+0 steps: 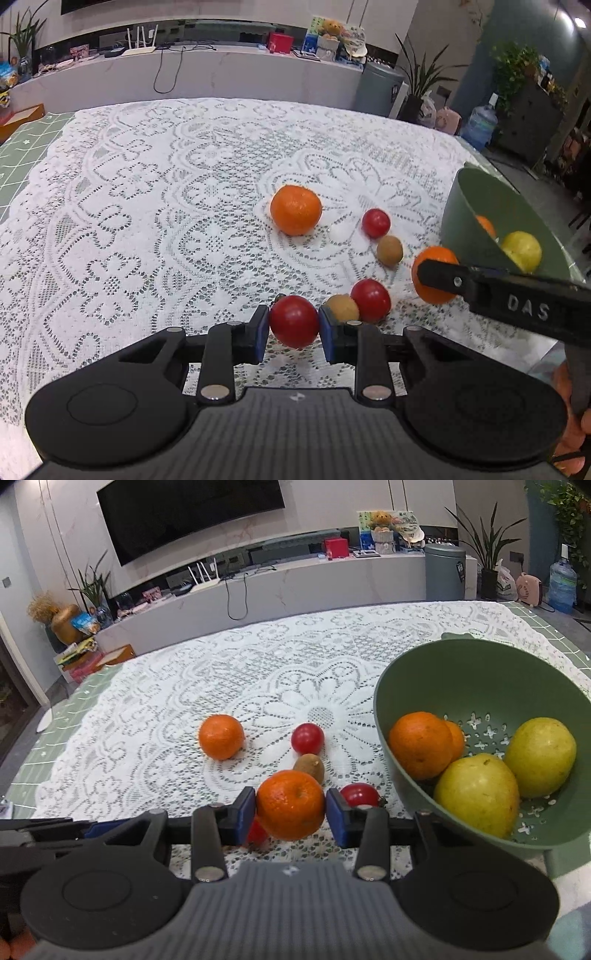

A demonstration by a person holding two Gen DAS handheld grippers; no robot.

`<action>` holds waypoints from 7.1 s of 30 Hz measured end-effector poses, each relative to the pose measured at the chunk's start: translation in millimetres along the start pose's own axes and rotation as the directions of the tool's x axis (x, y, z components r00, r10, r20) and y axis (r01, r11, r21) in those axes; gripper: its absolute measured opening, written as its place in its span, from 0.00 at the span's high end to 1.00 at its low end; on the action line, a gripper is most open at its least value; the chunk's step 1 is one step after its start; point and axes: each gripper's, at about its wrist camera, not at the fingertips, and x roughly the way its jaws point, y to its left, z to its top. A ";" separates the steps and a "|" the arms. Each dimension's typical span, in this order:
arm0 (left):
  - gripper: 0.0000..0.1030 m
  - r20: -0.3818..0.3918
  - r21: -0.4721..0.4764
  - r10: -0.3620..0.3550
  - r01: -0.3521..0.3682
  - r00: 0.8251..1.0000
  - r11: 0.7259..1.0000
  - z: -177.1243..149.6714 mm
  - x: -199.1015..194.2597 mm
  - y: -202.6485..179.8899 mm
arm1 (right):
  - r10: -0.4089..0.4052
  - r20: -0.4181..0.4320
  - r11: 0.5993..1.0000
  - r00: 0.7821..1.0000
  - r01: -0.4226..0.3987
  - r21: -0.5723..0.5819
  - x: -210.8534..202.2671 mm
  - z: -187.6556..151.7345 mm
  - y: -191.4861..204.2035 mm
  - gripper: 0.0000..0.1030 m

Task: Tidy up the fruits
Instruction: 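Grasp an orange with the right gripper while the left grasps a red tomato, then carry the orange and tomato over the green colander and release them inside, then move both grippers back toward the remaining fruit on the table, then grasp a red tomato with the right gripper while the left grasps a brown kiwi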

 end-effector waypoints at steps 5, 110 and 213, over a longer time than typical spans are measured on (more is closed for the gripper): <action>0.69 0.022 -0.012 -0.001 0.001 1.000 1.000 2.9 -11.7 -9.1 | 0.036 0.005 0.999 0.999 -0.037 0.039 -15.7 -2.1 -9.9 0.62; 0.40 0.003 0.222 -0.055 0.053 0.998 0.974 73.1 33.0 -146.2 | -0.115 -0.142 0.981 0.983 0.090 -0.173 -6.6 88.0 -140.8 0.62; 0.67 -0.045 0.176 -0.146 0.152 0.988 0.973 1.0 43.0 -18.8 | 0.022 -0.111 0.999 0.994 -0.025 -0.028 15.9 -8.0 -5.5 0.62</action>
